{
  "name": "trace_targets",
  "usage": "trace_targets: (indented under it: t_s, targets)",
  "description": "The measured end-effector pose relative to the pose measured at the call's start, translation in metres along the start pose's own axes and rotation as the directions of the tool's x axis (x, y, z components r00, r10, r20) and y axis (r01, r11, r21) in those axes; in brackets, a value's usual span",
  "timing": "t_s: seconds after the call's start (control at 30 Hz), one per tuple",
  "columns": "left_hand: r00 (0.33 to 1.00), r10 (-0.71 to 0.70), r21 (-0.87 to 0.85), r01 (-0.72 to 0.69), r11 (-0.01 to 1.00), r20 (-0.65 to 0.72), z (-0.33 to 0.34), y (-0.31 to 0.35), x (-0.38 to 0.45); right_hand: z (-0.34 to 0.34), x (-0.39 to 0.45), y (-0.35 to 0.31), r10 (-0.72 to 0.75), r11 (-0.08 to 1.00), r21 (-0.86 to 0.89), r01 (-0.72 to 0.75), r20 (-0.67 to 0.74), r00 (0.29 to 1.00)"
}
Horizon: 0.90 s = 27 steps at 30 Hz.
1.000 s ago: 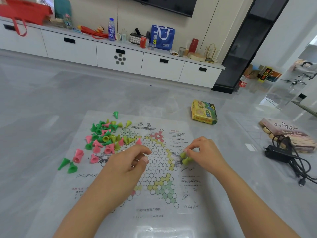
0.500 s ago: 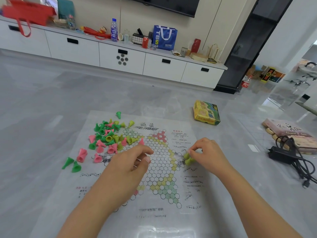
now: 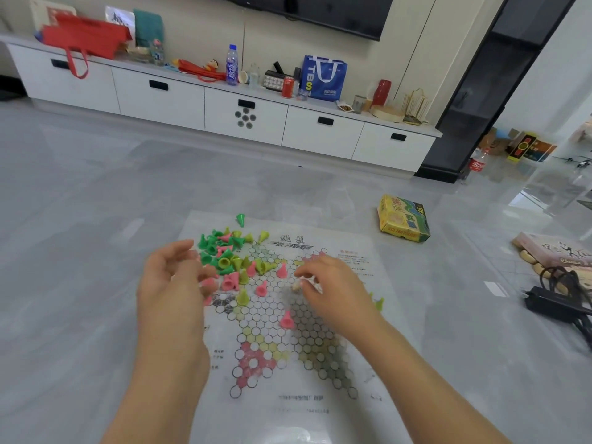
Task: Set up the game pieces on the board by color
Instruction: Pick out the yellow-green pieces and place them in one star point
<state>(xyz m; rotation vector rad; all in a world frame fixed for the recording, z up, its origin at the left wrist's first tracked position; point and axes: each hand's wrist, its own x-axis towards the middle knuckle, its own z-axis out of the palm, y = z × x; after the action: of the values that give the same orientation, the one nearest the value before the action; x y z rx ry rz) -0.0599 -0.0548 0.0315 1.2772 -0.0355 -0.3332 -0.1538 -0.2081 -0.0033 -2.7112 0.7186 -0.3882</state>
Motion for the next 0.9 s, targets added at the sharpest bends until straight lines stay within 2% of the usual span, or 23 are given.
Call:
trace_targets:
  t_s: [0.07, 0.13, 0.2, 0.27, 0.4, 0.53, 0.7, 0.77, 0.83, 0.9]
  targets:
    - [0.987, -0.154, -0.208, 0.144, 0.968, -0.034, -0.007, 0.001, 0.006, 0.011, 0.010, -0.014, -0.025, 1.000, 0.017, 0.025, 0.020, 0.999]
    - [0.945, -0.328, -0.387, 0.305, 0.870, 0.008, -0.014, -0.002, 0.013, 0.018, 0.023, -0.026, -0.045, 0.999, 0.028, 0.044, 0.037, 0.998]
    - [0.884, -0.459, -0.493, 0.441, 0.750, 0.091, -0.018, -0.004, 0.017, 0.022, 0.037, -0.034, -0.036, 0.999, 0.015, 0.035, 0.052, 0.998]
    - [0.839, -0.523, -0.528, 0.516, 0.675, 0.151, -0.020, -0.005, 0.018, 0.026, 0.050, -0.036, -0.034, 0.996, -0.074, 0.042, 0.111, 0.993]
    - [0.839, -0.517, -0.536, 0.519, 0.666, 0.170, -0.022, -0.005, 0.022, 0.030, 0.069, -0.039, -0.052, 0.972, -0.203, 0.115, 0.292, 0.955]
    - [0.838, -0.517, -0.539, 0.522, 0.661, 0.177, -0.023, -0.004, 0.025, 0.034, 0.080, -0.043, -0.137, 0.949, -0.233, 0.214, 0.309, 0.941]
    - [0.836, -0.518, -0.532, 0.527, 0.662, 0.182, -0.023, -0.002, 0.022, 0.035, 0.084, -0.045, -0.171, 0.945, -0.211, 0.251, 0.334, 0.927]
    - [0.871, -0.466, -0.461, 0.480, 0.746, 0.153, -0.020, 0.000, 0.019, 0.036, 0.085, -0.043, -0.181, 0.946, -0.201, 0.256, 0.329, 0.927]
    - [0.934, -0.339, -0.300, 0.358, 0.884, 0.117, -0.015, 0.002, 0.016, 0.037, 0.085, -0.041, -0.187, 0.946, -0.195, 0.257, 0.319, 0.929]
    - [0.967, -0.225, -0.188, 0.244, 0.951, 0.115, -0.010, 0.005, 0.012, 0.039, 0.086, -0.038, -0.186, 0.952, -0.183, 0.246, 0.293, 0.938]
